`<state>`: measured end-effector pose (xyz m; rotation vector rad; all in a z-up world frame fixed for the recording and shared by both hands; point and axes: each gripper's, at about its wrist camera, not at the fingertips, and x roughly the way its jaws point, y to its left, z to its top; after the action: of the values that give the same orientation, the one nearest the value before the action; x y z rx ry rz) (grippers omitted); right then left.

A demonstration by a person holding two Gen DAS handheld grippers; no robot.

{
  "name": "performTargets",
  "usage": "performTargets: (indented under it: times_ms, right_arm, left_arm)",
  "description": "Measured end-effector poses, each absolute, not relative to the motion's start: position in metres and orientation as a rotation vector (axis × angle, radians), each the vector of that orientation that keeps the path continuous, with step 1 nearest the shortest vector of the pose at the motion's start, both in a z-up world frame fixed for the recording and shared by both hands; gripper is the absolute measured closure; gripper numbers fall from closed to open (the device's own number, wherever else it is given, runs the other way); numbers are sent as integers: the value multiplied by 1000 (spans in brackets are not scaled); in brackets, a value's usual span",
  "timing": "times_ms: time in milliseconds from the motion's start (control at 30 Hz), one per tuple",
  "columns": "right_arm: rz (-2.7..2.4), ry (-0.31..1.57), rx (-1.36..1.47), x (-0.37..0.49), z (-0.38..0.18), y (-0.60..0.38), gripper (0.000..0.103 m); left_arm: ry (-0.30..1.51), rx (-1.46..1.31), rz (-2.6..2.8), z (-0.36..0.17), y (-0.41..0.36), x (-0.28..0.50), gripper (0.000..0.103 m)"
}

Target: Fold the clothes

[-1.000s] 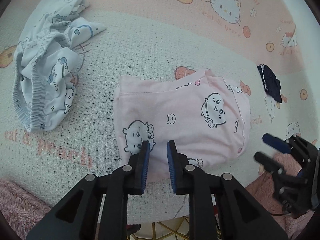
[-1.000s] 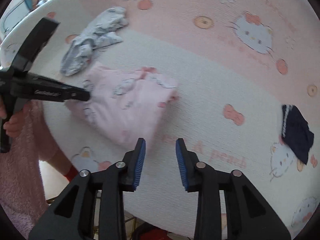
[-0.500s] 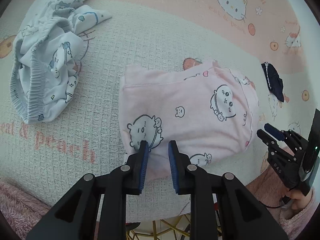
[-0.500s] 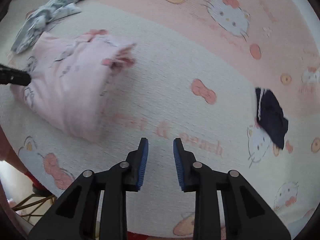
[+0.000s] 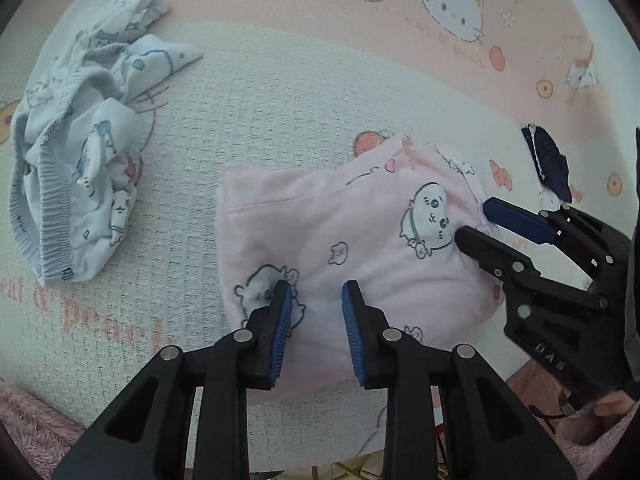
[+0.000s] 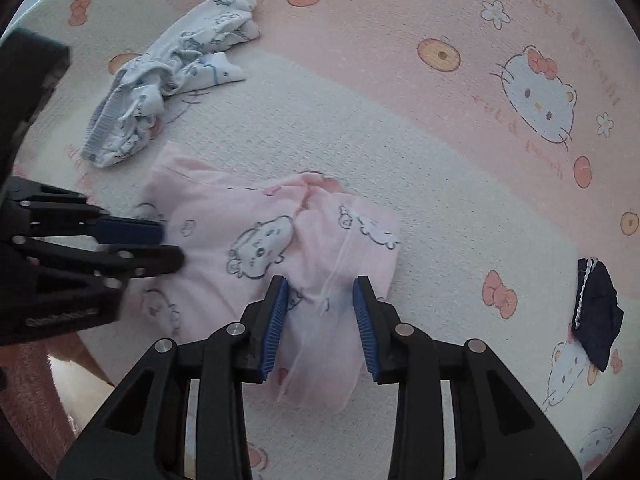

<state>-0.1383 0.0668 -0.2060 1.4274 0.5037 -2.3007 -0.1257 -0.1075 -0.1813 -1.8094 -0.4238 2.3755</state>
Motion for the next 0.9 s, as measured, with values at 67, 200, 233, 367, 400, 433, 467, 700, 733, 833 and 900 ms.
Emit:
performTargets:
  times_ms: [67,200,233,367,400,433,467,700,733,833,900]
  right_arm:
    - [-2309,375,1461,-149,-205,86,59]
    - [-2380,345,1453,-156,-193,102,56]
    - [-2399,339,1438,-156,-189,104,56]
    - [-2429,298,1364,-155,-169,105,57]
    - [-2371,291,1351,-155,-167,99,57]
    - [-2326,327,1339,-152,-169,88,57]
    - [-2281,364,1326,-149,-170,76,57]
    - [-2360,528,1371,-159,-202,56,60]
    - [-2406,523,1371,-161,-202,62,59]
    - [-2516,525,1354,-162,-194,81,59]
    - [-2556,550,1321,-154,-178,91,59]
  left_arm:
    - [-484,-1812,2357,-183,-115,-125,77]
    - [-470,-1828,2349,-184,-112,-126,77]
    - [-478,-1827,2351,-183,-111,-127,77]
    - [-547,-1758,2376,-175,-112,-131,76]
    - [-564,-1720,2387,-171,-112,-133,76]
    - [-578,-1701,2386,-170,-113,-135,75]
    - [-592,-1681,2385,-170,-113,-137,75]
    - [-656,-1741,2359,-183,-133,-141,75]
    - [-694,-1735,2364,-183,-140,-140,76]
    - [-847,-1708,2364,-181,-160,-143,76]
    - [-846,-1625,2434,-168,-159,-146,75]
